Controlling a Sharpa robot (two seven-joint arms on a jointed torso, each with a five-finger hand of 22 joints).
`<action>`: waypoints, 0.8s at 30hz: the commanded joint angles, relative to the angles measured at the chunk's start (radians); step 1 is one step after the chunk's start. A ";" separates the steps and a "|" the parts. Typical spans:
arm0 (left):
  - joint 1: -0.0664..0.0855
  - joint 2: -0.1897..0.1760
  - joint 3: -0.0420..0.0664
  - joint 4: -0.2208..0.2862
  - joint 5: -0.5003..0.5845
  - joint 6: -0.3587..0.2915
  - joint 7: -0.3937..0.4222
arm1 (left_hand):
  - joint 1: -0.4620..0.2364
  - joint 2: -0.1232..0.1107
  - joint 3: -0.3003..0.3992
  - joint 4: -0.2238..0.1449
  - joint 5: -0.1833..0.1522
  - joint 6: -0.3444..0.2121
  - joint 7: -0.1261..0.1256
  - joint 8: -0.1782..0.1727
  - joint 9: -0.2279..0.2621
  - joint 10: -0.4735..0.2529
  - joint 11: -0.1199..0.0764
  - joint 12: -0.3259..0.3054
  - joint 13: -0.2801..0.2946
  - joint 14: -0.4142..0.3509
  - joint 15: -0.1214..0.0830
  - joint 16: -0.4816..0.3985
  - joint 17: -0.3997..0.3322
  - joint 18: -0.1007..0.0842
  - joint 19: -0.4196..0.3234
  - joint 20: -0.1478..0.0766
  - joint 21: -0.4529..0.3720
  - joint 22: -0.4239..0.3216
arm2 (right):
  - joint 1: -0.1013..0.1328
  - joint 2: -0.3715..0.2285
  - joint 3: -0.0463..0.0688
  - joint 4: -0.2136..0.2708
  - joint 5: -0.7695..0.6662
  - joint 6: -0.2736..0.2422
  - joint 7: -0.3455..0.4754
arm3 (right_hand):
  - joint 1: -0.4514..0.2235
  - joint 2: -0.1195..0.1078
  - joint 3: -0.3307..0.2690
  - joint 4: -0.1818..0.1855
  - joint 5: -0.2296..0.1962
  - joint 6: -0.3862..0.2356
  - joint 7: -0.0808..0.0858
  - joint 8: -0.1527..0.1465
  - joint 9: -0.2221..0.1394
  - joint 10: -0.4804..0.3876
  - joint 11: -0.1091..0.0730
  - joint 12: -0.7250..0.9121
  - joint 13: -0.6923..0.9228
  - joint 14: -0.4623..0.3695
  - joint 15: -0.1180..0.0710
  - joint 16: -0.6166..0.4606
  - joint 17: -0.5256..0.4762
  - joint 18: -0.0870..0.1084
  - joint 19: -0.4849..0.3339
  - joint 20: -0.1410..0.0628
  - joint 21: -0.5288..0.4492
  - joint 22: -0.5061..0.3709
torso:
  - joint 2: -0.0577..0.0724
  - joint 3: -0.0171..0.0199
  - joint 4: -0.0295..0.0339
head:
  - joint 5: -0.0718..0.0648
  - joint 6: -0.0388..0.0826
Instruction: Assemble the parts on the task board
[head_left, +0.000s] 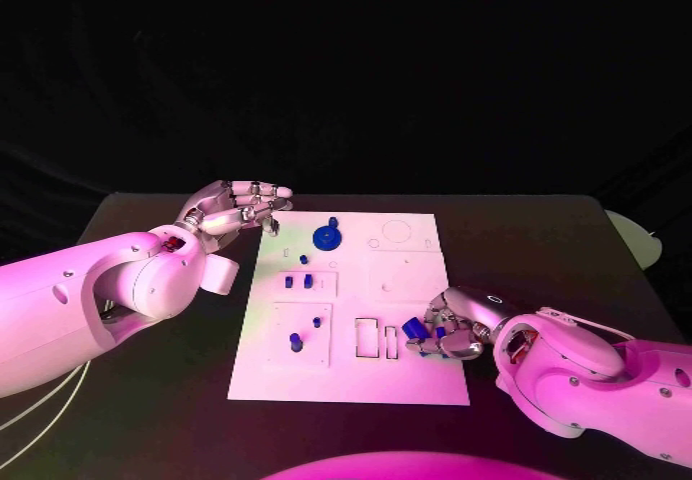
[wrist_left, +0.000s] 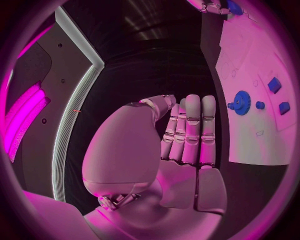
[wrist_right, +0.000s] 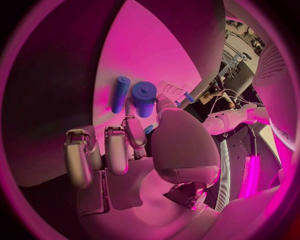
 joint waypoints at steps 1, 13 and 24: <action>0.001 0.000 0.001 0.003 0.005 0.017 0.003 | -0.007 0.003 0.004 -0.001 0.005 0.003 0.002 -0.003 0.001 -0.004 0.000 0.004 0.001 0.003 -0.003 -0.006 -0.001 0.015 0.000 -0.004 -0.005 -0.002 | -0.005 0.005 -0.002 -0.009 -0.013 0.016 -0.017 | 0.008 0.013 -0.008 0.001 0.011 0.002 -0.006 0.000 -0.002 0.002 -0.004 0.003 0.002 0.068 -0.008 0.006 0.037 -0.014 0.106 -0.009 0.004 0.263 | -0.001 -0.0004 0.0002 | 0.001 0.000; 0.001 -0.001 0.001 0.003 0.005 0.016 0.003 | -0.007 0.003 0.004 -0.001 0.005 0.003 0.002 -0.003 0.001 -0.004 0.000 0.004 0.001 0.003 -0.003 -0.006 -0.001 0.015 0.000 -0.004 -0.005 -0.002 | -0.007 0.006 -0.002 0.009 -0.010 -0.063 -0.011 | 0.088 0.054 0.009 0.000 0.111 0.019 -0.014 0.002 -0.002 0.018 -0.011 0.021 0.027 0.070 -0.014 0.009 0.043 -0.014 0.106 -0.014 0.004 0.263 | -0.001 -0.0001 -0.0005 | 0.002 0.002; 0.001 0.004 0.001 0.001 0.005 0.017 0.004 | -0.009 0.003 0.005 0.000 0.005 0.003 0.002 -0.003 0.001 -0.005 0.000 0.006 0.001 0.004 -0.003 -0.006 -0.002 0.015 0.000 -0.004 -0.006 -0.002 | 0.019 0.002 0.002 0.062 0.029 -0.140 0.000 | 0.099 0.064 0.018 0.001 0.142 0.034 -0.019 0.002 -0.004 0.024 -0.017 0.026 0.034 0.070 -0.018 0.011 0.048 -0.014 0.106 -0.018 0.004 0.263 | 0.000 0.0003 0.0011 | 0.000 0.007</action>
